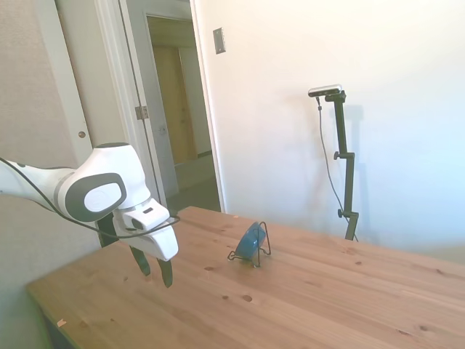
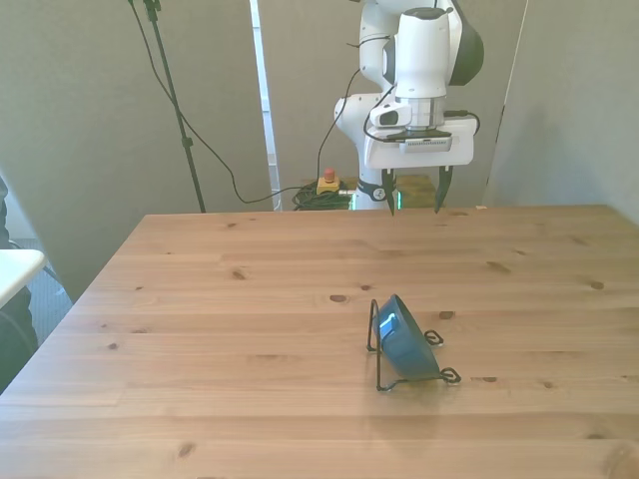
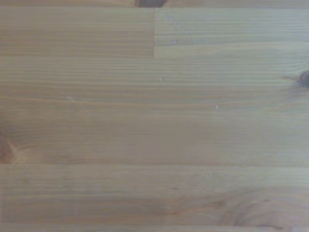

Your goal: Unload the bowl

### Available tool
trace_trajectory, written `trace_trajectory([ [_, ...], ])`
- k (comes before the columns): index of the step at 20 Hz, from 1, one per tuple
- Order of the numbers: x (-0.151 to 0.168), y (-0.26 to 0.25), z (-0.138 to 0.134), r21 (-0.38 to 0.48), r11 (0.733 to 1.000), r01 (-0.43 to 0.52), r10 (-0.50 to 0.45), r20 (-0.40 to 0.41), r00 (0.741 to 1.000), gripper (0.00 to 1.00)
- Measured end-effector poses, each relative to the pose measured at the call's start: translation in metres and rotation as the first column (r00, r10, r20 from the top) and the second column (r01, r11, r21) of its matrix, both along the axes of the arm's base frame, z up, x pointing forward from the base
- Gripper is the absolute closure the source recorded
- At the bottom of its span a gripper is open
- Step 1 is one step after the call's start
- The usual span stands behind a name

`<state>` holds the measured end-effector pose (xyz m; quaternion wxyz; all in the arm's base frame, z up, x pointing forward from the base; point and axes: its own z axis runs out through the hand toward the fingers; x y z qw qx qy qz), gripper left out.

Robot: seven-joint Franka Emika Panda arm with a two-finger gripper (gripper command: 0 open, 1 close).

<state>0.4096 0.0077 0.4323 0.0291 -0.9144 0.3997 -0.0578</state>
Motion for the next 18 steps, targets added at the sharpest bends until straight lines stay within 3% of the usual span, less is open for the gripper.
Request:
trace_trajectory([
  [3,0.006,-0.005,0.001,0.011,1.0,0.011,-0.011,0.034,0.999,0.0],
  [8,0.068,-0.01,0.025,-0.031,0.992,0.123,-0.117,0.151,0.982,0.0],
  [18,0.184,-0.008,0.036,-0.158,0.93,0.333,-0.287,0.255,0.924,0.0],
])
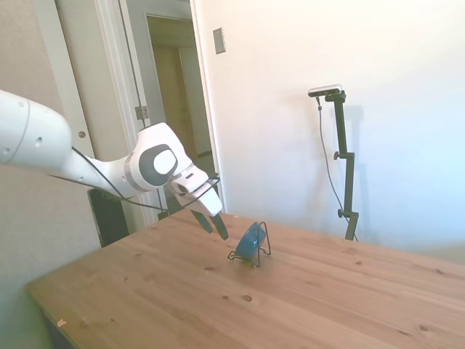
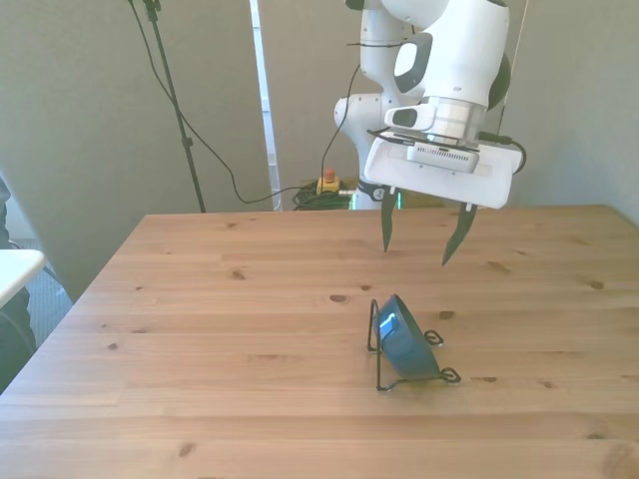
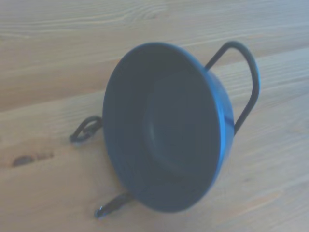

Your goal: Unload the bowl

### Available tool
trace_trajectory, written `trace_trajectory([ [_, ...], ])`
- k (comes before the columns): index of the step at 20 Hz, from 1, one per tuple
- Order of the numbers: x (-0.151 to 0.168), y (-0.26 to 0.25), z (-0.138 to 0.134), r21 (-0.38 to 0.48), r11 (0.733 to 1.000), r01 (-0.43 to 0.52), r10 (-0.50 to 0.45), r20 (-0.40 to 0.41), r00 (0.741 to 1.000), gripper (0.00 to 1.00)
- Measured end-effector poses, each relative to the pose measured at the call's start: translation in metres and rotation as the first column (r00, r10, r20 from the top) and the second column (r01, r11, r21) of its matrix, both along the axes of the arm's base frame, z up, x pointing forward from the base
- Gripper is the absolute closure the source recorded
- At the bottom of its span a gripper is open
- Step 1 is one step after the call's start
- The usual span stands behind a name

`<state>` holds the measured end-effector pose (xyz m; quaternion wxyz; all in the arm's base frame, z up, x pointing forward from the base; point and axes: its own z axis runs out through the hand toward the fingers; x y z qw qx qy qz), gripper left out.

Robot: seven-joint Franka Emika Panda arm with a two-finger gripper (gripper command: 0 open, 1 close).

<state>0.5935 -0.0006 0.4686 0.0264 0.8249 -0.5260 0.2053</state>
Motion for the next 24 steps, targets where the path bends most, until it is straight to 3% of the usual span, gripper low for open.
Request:
trace_trajectory([
  [1,0.019,0.003,-0.006,-0.014,1.0,0.028,-0.028,0.0,1.0,0.0],
  [5,0.026,0.002,-0.008,-0.059,0.996,0.062,-0.061,0.009,0.998,0.0],
  [17,0.072,0.006,-0.046,-0.177,0.967,0.181,-0.18,0.026,0.983,0.0],
  [18,0.074,0.006,-0.048,-0.178,0.967,0.184,-0.182,0.025,0.983,1.0],
  [24,0.078,0.009,-0.054,-0.191,0.963,0.192,-0.193,0.014,0.981,1.0],
])
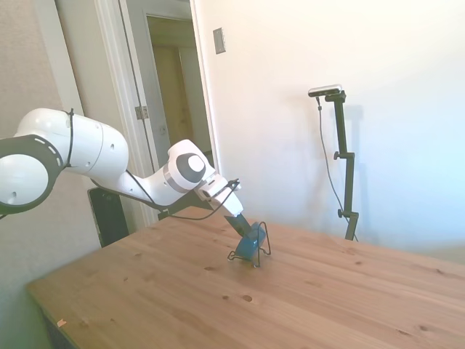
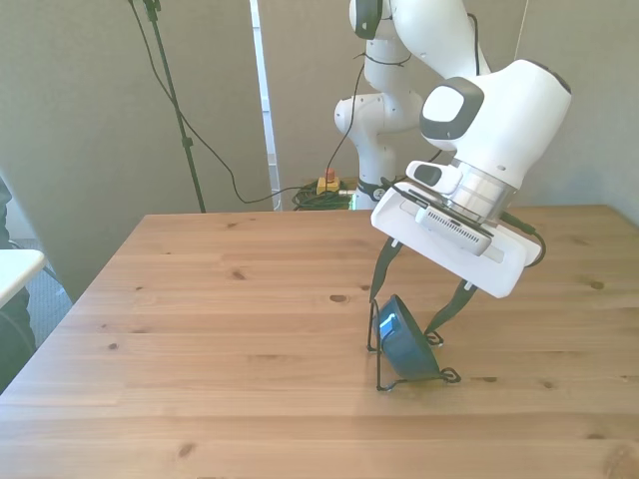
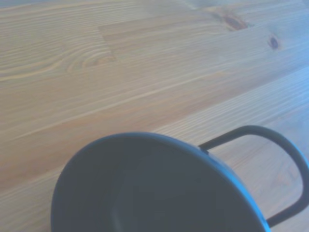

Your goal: Unload the bowl

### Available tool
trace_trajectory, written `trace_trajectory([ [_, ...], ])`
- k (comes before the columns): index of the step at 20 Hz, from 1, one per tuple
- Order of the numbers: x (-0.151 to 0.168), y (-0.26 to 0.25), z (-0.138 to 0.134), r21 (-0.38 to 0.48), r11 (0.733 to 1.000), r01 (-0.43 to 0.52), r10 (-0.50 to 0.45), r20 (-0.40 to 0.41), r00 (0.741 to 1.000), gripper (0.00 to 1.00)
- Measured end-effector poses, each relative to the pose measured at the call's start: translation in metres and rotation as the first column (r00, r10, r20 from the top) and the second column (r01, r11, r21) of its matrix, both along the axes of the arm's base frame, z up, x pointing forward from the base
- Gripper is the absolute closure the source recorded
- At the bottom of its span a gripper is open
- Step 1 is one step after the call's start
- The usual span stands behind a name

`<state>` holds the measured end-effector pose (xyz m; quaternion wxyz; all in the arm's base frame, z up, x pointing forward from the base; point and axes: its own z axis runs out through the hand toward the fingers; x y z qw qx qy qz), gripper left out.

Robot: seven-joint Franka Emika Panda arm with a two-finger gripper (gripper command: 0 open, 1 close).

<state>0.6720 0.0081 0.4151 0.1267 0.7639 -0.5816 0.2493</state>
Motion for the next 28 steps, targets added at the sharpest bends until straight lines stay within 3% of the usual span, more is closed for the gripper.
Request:
trace_trajectory([
  [28,0.003,-0.009,-0.002,-0.059,0.997,0.05,-0.052,-0.037,0.998,1.0],
])
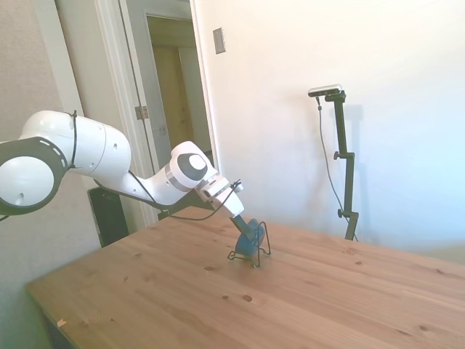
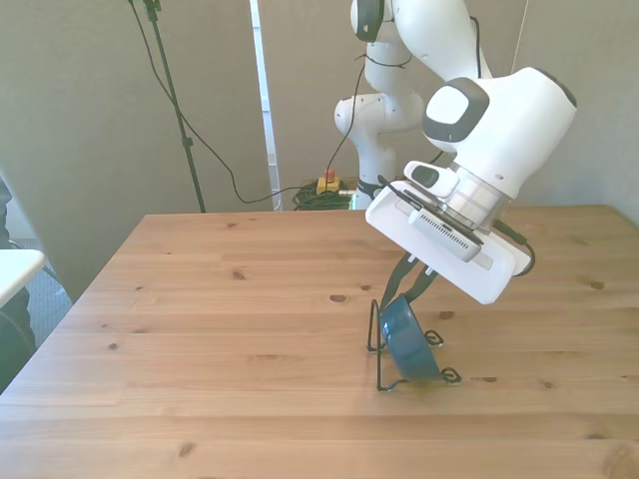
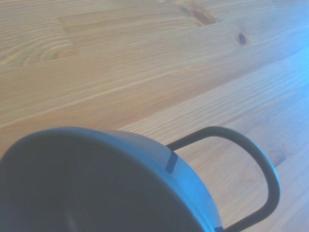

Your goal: Unload the bowl

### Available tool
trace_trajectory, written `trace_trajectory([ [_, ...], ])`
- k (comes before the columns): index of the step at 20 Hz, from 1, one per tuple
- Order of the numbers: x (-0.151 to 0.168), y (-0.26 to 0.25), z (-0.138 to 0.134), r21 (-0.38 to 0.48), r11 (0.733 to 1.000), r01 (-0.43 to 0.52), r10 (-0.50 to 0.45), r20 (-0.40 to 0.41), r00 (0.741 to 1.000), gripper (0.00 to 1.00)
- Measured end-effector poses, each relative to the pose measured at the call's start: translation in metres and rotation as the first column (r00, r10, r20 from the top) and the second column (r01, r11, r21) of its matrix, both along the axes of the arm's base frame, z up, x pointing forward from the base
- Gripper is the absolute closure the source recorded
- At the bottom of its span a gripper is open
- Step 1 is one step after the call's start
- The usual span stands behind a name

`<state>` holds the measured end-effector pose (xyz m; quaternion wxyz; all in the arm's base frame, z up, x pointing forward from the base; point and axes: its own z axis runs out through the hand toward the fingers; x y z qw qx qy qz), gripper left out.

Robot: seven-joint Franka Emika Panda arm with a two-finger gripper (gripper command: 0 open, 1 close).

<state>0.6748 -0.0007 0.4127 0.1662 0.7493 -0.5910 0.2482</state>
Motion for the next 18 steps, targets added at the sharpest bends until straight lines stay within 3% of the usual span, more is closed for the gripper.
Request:
trace_trajectory([
  [6,-0.009,0.02,0.019,0.01,1.0,-0.029,0.029,0.014,0.999,1.0],
  [10,-0.035,0.048,0.034,0.059,0.993,-0.103,0.102,0.011,0.995,1.0],
  [14,-0.085,0.056,0.044,0.186,0.952,-0.244,0.253,-0.022,0.967,1.0],
  [18,-0.129,0.014,0.043,0.305,0.892,-0.333,0.351,-0.004,0.936,1.0],
])
